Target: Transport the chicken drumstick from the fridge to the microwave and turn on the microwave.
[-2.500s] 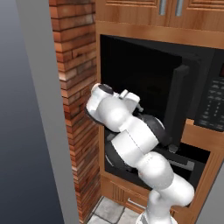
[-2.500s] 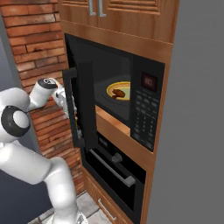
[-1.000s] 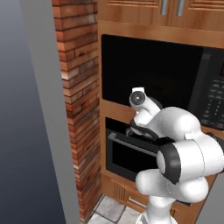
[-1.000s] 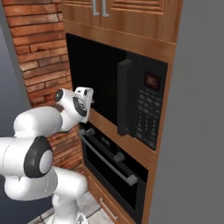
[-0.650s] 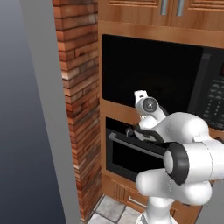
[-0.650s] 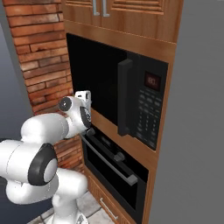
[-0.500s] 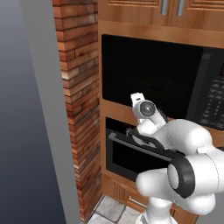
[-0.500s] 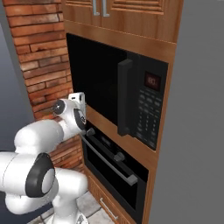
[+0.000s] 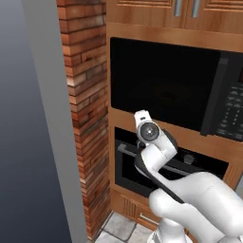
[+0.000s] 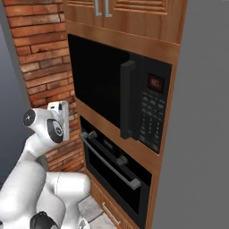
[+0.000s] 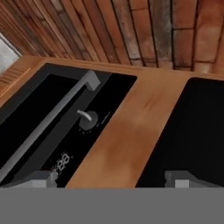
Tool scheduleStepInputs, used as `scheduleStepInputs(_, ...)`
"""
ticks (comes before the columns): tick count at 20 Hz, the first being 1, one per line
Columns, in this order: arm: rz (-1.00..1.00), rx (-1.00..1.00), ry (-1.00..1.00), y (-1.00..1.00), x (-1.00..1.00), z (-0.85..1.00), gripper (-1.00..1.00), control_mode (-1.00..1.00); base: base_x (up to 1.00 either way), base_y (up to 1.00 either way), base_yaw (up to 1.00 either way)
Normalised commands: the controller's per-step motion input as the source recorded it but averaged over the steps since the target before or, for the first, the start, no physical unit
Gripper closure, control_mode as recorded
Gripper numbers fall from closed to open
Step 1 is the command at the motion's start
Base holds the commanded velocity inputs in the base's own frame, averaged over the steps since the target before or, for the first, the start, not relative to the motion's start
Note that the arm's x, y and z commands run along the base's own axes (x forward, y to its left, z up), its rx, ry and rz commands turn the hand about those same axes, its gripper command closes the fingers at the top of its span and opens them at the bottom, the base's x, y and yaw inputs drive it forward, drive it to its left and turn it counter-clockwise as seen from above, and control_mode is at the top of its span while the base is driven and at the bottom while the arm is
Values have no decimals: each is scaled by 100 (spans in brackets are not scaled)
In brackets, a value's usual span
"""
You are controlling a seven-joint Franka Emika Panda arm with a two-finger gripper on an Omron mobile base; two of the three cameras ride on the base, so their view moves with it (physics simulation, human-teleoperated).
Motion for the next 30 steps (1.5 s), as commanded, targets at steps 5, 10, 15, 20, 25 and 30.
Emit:
scheduleStepInputs(5,-29,0,-11,-6,-100,5,-100,-100,0,0,0)
scheduleStepInputs(10,-31,0,-20,-9,-100,31,-100,-100,0,0,0)
scheduleStepInputs(15,-26,1,-32,-41,-100,25,-100,-100,0,0,0)
scheduleStepInputs(20,-15,4,-35,-74,-93,9,-100,-100,0,0,0)
scheduleStepInputs(25,-4,14,-40,-94,-66,0,-100,-100,0,0,0)
scheduleStepInputs(30,0,20,-27,-100,-53,4,-100,-100,0,0,0)
